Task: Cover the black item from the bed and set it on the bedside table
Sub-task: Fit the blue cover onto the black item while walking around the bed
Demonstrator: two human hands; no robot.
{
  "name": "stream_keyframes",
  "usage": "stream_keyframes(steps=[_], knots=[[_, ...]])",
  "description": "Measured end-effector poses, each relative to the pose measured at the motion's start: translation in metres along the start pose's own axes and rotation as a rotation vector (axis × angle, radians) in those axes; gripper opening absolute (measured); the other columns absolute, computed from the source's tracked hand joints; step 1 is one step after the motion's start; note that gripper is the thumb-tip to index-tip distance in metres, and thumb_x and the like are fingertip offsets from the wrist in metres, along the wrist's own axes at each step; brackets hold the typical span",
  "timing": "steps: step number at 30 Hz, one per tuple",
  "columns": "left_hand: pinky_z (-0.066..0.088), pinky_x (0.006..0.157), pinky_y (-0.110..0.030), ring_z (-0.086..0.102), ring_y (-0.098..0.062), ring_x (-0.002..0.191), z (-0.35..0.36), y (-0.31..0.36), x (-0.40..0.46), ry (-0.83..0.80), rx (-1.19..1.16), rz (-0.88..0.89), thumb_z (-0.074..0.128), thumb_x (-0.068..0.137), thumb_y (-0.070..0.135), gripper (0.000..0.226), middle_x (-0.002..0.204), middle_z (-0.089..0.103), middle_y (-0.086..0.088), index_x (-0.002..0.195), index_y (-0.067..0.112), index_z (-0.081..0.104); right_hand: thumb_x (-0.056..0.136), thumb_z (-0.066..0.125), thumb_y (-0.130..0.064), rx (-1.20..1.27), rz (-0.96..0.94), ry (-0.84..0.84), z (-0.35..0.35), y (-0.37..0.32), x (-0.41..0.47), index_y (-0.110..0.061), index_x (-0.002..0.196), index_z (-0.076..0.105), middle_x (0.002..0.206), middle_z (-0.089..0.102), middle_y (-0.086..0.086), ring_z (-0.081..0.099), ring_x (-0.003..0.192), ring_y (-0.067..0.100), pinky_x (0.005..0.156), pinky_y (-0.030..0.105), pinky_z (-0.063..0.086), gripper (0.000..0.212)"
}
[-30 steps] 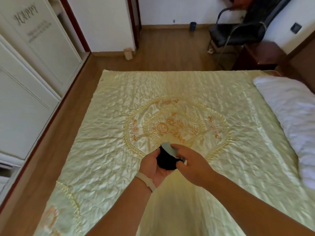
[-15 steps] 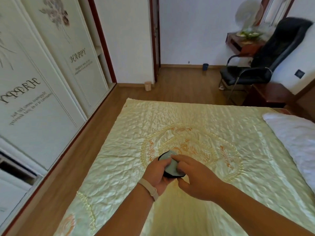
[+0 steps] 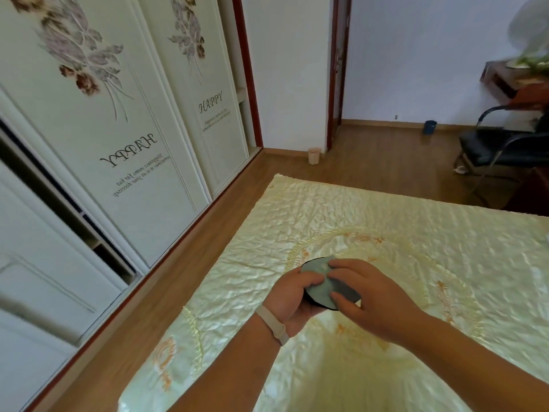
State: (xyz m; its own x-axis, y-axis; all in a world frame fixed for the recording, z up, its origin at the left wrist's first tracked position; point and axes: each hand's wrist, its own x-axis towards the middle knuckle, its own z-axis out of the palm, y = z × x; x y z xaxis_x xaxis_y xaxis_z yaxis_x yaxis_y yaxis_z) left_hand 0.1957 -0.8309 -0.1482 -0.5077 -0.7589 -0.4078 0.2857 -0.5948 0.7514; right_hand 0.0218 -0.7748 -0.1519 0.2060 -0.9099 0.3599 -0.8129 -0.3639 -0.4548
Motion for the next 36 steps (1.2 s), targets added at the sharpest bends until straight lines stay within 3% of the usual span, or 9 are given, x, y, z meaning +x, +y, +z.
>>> stream_keyframes(steps=[5,10,17,27,32,36], knots=[[0.059,0.07,-0.04,0.066,-0.037,0.096,-0.023,-0.001,-0.026,0.114,0.004,0.106,0.063,0.07,0.004,0.051,0.105,0.067,-0.023,0.121,-0.002,0.062,0.085,0.067,-0.028,0.069,-0.196,-0.092,0.02,-0.014,0.021,-0.021,0.115,0.06,0.125,0.056,-0.003,0.045,0.116,0.008,0.093,0.019,0.034,0.031],[0.058,0.063,-0.037,0.069,-0.031,0.081,-0.074,0.007,-0.075,0.283,0.011,0.237,0.062,0.07,0.005,0.044,0.094,0.068,-0.021,0.113,-0.004,0.066,0.087,0.06,-0.021,0.123,-0.371,-0.122,0.058,-0.073,0.042,-0.017,0.113,0.058,0.122,0.054,-0.001,0.049,0.112,0.015,0.081,0.027,0.048,0.026],[0.057,0.057,-0.035,0.071,-0.032,0.074,-0.141,0.019,-0.155,0.46,-0.094,0.419,0.061,0.073,0.003,0.029,0.086,0.072,-0.021,0.099,0.001,0.073,0.087,0.06,-0.017,0.176,-0.542,-0.174,0.106,-0.166,0.068,-0.012,0.114,0.059,0.124,0.055,0.003,0.05,0.114,0.018,0.086,0.03,0.049,0.028],[0.058,0.058,-0.035,0.071,-0.032,0.073,-0.26,0.031,-0.304,0.542,-0.213,0.531,0.051,0.083,-0.001,0.027,0.085,0.072,-0.02,0.107,-0.003,0.063,0.087,0.059,-0.017,0.173,-0.612,-0.248,0.185,-0.341,0.066,-0.015,0.116,0.059,0.132,0.051,-0.001,0.055,0.106,0.021,0.074,0.041,0.054,0.03],[0.058,0.056,-0.034,0.072,-0.032,0.075,-0.336,0.038,-0.393,0.542,-0.211,0.579,0.05,0.083,0.0,0.031,0.086,0.072,-0.019,0.11,-0.002,0.064,0.09,0.056,-0.017,0.226,-0.68,-0.301,0.234,-0.446,0.065,-0.015,0.12,0.058,0.136,0.048,-0.001,0.049,0.115,0.016,0.085,0.022,0.04,0.031],[0.059,0.059,-0.035,0.071,-0.03,0.078,-0.387,0.041,-0.453,0.558,-0.23,0.607,0.056,0.078,0.001,0.035,0.09,0.07,-0.019,0.112,0.0,0.064,0.089,0.058,-0.014,0.265,-0.679,-0.334,0.27,-0.519,0.059,-0.012,0.12,0.059,0.135,0.049,0.0,0.047,0.118,0.016,0.091,0.017,0.03,0.031]])
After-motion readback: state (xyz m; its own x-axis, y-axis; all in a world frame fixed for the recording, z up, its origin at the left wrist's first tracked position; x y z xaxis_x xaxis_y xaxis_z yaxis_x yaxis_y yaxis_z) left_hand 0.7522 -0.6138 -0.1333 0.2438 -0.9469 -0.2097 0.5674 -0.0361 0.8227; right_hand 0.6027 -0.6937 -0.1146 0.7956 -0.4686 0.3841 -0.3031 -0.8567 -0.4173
